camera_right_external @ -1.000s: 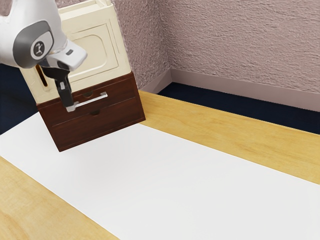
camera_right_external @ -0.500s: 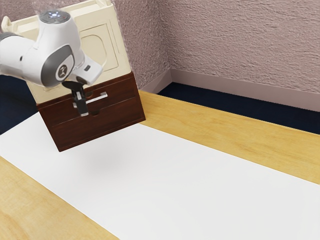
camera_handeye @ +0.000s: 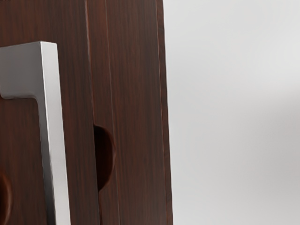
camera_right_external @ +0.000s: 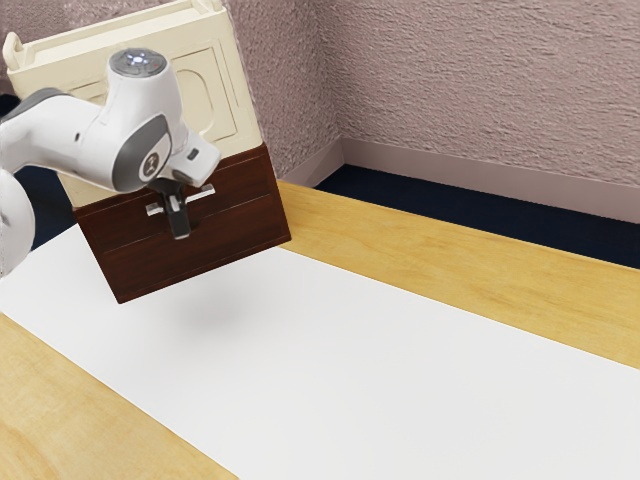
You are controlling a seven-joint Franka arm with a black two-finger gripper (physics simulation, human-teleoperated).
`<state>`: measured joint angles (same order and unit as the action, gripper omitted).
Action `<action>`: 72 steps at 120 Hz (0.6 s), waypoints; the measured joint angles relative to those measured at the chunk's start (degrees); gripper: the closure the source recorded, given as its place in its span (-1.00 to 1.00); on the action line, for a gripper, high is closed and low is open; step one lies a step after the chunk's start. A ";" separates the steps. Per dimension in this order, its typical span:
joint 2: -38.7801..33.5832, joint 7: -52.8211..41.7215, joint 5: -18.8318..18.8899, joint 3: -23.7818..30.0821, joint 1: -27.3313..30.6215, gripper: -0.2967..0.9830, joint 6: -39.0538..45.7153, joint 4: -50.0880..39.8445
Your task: Pull the drawer handle with one arm to open the drawer
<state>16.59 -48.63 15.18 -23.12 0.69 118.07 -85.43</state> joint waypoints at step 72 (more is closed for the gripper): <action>5.15 0.09 -0.11 3.89 3.30 -0.53 2.30 3.36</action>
<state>21.74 -48.55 15.07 -19.23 3.99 120.37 -82.07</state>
